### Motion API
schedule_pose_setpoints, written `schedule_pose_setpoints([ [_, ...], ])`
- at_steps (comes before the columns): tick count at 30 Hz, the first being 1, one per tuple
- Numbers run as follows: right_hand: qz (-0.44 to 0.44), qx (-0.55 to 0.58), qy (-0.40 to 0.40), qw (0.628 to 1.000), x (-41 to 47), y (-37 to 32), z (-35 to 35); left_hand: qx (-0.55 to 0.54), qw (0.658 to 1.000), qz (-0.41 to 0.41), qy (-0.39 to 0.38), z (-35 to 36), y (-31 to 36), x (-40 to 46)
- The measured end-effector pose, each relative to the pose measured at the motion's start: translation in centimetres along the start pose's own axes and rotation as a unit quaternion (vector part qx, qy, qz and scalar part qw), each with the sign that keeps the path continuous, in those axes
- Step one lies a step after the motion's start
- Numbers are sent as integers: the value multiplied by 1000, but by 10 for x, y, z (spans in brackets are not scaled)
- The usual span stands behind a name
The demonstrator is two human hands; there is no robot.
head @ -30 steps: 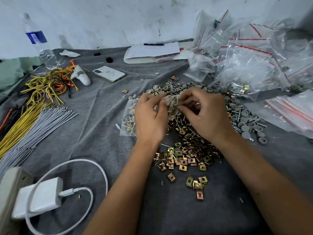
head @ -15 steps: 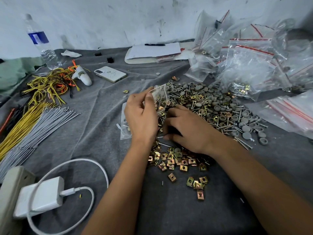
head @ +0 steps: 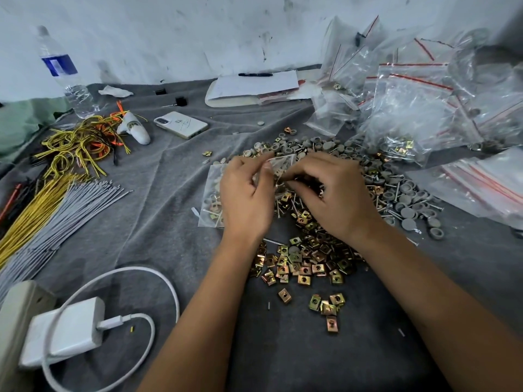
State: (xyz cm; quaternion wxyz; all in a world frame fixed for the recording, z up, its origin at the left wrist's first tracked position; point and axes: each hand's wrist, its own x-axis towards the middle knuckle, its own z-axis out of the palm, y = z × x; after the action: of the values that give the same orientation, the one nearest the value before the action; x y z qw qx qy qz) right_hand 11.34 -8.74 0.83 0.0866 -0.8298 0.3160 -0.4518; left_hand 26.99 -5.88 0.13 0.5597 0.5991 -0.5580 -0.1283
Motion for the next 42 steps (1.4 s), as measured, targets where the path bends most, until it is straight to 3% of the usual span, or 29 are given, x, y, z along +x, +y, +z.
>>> schedule_pose_setpoints([
  [6, 47, 43, -2, 998, -2, -3, 1, -5, 1000, -4, -12, 1, 1, -1],
  [17, 73, 58, 6, 996, -1, -3, 3, -131, 975, -144, 107, -7, -5, 7],
  [19, 68, 62, -50, 995, -2, -2, 2, -174, 964, -161, 123, -10, -4, 9],
  [24, 24, -65, -307, 949, -5, -6, 10, -214, 950, -166, 155, -11, -6, 12],
  [27, 26, -57, -359, 931, -3, -10, 14, -214, 951, -152, 164, -10, -7, 13],
  [32, 19, -62, -379, 923, -2, -13, 14, -190, 960, -142, 149, -9, -8, 11],
  [35, 25, -88, -330, 940, -4, -12, 13, -169, 965, -140, 144, -8, -7, 10],
  [38, 86, 3, -169, 982, -2, -9, 6, -120, 980, -120, 104, -7, -9, 8],
  [40, 80, 26, -56, 995, 0, -6, 1, -49, 994, -73, 67, -5, -6, 5],
  [42, 60, 16, -2, 998, 1, -4, -1, 0, 999, -17, 30, -2, -2, 2],
])
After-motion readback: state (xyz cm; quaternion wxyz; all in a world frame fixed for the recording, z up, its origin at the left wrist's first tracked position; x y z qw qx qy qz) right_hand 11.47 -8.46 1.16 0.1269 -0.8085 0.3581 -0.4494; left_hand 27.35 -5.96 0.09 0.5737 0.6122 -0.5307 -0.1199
